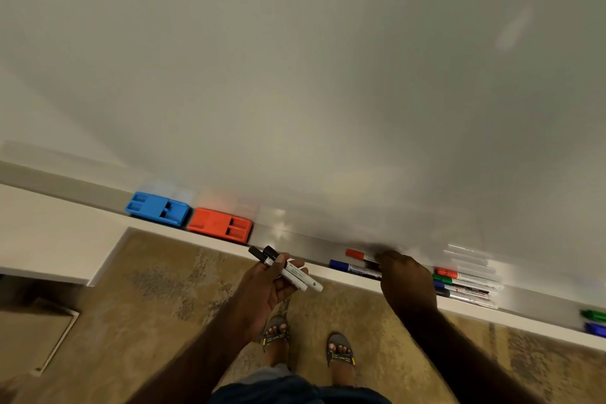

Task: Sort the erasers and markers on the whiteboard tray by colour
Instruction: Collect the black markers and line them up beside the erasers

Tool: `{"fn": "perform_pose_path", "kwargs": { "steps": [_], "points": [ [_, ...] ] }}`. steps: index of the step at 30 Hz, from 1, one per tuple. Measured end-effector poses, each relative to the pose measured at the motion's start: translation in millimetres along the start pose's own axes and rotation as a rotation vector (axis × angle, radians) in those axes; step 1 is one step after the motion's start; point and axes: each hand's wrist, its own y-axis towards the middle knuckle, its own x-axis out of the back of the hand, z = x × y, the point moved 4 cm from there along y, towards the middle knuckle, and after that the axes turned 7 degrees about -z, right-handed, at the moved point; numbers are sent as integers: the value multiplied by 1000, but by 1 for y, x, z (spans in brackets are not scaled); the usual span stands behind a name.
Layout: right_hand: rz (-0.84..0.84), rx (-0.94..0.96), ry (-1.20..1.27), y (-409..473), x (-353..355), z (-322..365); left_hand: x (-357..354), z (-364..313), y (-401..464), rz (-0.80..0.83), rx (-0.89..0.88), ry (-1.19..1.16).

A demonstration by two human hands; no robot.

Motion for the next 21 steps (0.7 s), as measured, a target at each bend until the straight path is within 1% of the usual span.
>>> {"fn": "perform_pose_path", "kwargs": {
  "steps": [3, 9, 11, 14, 15, 17, 19, 21],
  "points": [
    [16, 22, -23, 0, -3, 1, -8, -2, -1, -5, 11, -23],
    [-4, 37, -18, -4, -3, -2, -16, -2, -1, -28, 38, -66],
    [-33, 40, -20, -5, 1, -2, -16, -2, 0, -36, 40, -76],
    [-122, 59, 21, -9, 12, 1, -16, -4, 0, -52, 34, -83],
    [-150, 51, 73, -10, 15, 4, -16, -5, 1, -61, 36, -88],
    [-142, -13, 280, -14, 21, 18, -16, -6, 1, -73, 43, -108],
    [-58, -96, 535, -14, 22, 45, -18, -8, 1, -70, 47, -144],
    [18, -137, 736, -11, 19, 71, -22, -11, 3, -60, 37, -194]
  ]
}}
